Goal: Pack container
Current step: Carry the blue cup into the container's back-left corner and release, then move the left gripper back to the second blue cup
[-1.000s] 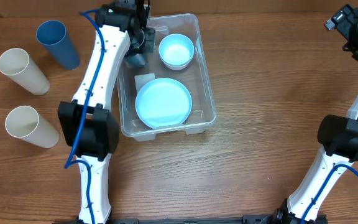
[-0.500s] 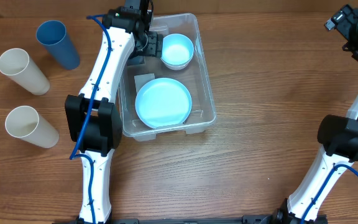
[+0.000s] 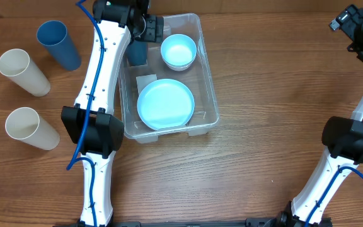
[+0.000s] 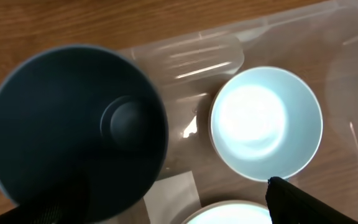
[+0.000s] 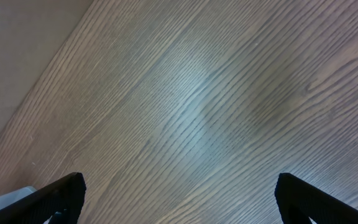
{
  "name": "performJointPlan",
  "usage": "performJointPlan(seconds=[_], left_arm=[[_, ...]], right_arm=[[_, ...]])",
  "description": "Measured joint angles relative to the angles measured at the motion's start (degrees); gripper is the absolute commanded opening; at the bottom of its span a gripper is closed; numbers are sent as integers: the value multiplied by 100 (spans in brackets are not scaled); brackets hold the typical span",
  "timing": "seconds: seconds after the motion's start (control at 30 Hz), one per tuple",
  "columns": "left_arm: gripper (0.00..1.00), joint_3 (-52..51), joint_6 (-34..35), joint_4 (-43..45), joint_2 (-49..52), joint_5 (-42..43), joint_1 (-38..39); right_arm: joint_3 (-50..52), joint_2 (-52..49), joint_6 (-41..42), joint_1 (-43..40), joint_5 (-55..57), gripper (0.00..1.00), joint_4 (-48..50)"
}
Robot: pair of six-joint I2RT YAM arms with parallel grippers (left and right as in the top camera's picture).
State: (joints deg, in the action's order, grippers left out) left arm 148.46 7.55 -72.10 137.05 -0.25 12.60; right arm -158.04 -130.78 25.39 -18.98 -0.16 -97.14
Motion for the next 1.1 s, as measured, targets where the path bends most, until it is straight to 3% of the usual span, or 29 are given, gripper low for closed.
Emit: performJointPlan(seconds=[0.1,0.23,0.33,0.37,0.4,0.43,0.47,0.57,0.73,0.9,1.1], left_arm=[[89,0,0,-186,0,0,0],[78,0,-2,-341,-74,0,4],[54,0,24,-599,-645,4,50],[31,2,15,-850,-1091,9,144],[18,33,28,-986,-1357,31,234],[8,90,50,-1207,-1602,50,363],[4,133,107,-1626,-1871,74,599],[4,170,262,-2396,-1895,140,1108],[4,-957,673,-2437,-1733,256,1847],[4,-2098,1099,-2146,-1676,146,1851],[5,-2387,2190,-1722,-1670,-404,1851]], right_arm=[[0,0,7,0,0,100,2],[0,0,4,0,-2,100,2],[0,0,7,0,0,100,2],[0,0,4,0,-2,100,4],[0,0,4,0,0,100,2],[0,0,2,0,-2,100,4],[0,0,4,-2,0,100,2],[0,0,9,0,-2,100,2],[0,0,4,0,-2,100,0],[0,0,2,0,0,100,0],[0,0,7,0,0,100,0]])
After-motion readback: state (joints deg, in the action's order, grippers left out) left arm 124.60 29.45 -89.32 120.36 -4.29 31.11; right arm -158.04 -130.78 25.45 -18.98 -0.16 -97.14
